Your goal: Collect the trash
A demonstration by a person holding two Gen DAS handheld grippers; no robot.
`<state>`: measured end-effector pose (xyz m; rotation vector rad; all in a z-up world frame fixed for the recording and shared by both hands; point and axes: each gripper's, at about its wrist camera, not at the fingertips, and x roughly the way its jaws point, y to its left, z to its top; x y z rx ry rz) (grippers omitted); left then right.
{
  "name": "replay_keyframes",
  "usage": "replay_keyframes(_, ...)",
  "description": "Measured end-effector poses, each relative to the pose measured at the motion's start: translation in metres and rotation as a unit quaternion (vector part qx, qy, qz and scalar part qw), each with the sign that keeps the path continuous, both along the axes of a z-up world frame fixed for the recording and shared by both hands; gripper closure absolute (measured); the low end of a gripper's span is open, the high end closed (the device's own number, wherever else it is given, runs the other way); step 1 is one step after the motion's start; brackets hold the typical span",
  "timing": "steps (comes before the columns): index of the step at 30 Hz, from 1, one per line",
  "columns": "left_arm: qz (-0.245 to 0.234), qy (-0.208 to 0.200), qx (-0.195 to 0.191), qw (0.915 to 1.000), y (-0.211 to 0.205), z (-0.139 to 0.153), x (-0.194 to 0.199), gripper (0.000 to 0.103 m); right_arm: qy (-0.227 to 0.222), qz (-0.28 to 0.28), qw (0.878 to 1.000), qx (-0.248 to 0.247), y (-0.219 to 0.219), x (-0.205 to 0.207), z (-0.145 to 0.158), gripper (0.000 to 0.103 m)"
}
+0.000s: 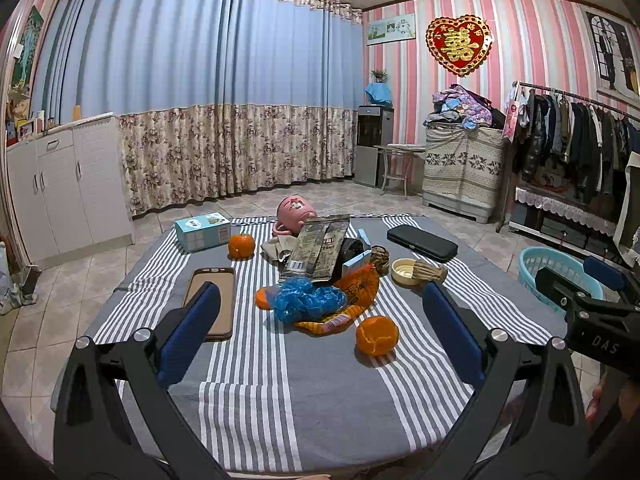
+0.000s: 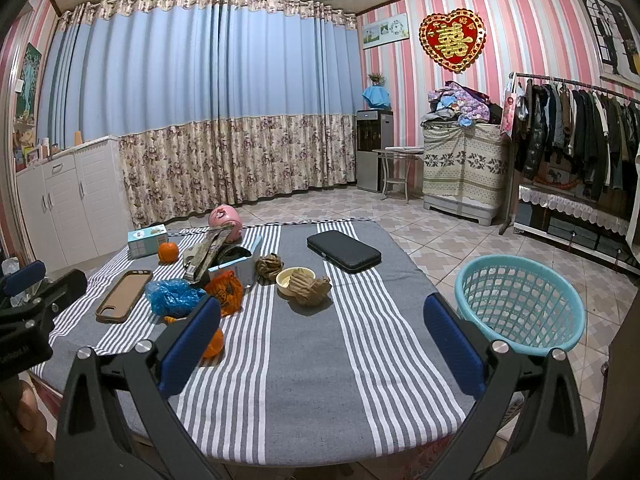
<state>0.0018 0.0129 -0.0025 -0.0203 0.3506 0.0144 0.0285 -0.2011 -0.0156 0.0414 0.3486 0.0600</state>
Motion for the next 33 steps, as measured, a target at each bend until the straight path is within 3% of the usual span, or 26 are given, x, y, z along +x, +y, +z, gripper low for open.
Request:
replay_keyframes(16,0.001,-0.003,0.008,1.0000,0.008,-0.005,0.004,0.005,-0.001,-0.003,1.000,-0.004,-0.001,0.002,-0.006,0.004)
replay_keyframes(33,0.024,0.009,0.009,0.9996,0.045,-0.005,0.030,0.005,0.008,-0.007,1.000,0.008,0.007,0.026,-0.020,0.004)
